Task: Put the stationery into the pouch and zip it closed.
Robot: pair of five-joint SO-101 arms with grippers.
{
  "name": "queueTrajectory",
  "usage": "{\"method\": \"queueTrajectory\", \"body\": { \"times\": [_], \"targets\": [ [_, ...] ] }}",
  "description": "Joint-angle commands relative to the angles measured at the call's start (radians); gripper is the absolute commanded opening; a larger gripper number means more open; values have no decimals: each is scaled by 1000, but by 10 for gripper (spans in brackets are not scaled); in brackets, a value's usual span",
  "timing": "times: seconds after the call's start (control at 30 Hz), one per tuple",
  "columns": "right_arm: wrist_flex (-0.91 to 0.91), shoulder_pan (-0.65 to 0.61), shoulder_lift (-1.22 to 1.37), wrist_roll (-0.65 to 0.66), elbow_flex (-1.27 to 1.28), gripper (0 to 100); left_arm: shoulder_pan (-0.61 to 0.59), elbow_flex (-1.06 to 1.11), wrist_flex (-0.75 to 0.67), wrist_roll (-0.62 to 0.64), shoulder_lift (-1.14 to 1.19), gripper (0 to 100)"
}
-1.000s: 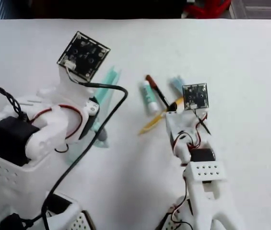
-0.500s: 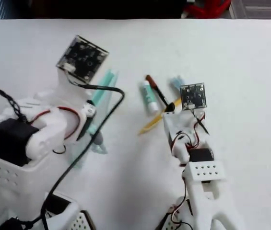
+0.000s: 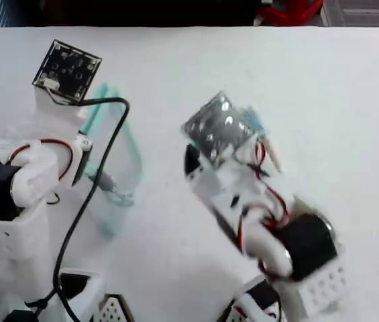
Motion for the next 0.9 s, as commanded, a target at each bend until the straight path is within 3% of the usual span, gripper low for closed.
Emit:
{"method": "queueTrajectory", "body": {
  "times": [0.0,0.13,0.23,0.33,0.53,0.73,0.87],
  "targets": [
    [99,-99,-30,15,-121,277,-10,8,-5,-5,-4,22],
    [124,-114,-47,15,-74,380,-12,8,-5,2,-4,22],
    [61,-139,-87,5,32,383,-12,2,-5,63,-4,23],
    [-76,-228,-151,-58,206,383,-7,8,-35,107,-4,23],
    [-297,-361,-357,-64,480,383,-5,103,-127,230,-4,23],
    [-616,-380,-432,-72,770,383,-5,153,-132,307,-5,23],
    [-702,-380,-394,-74,799,383,5,152,-138,322,-5,23]
  ]
}}
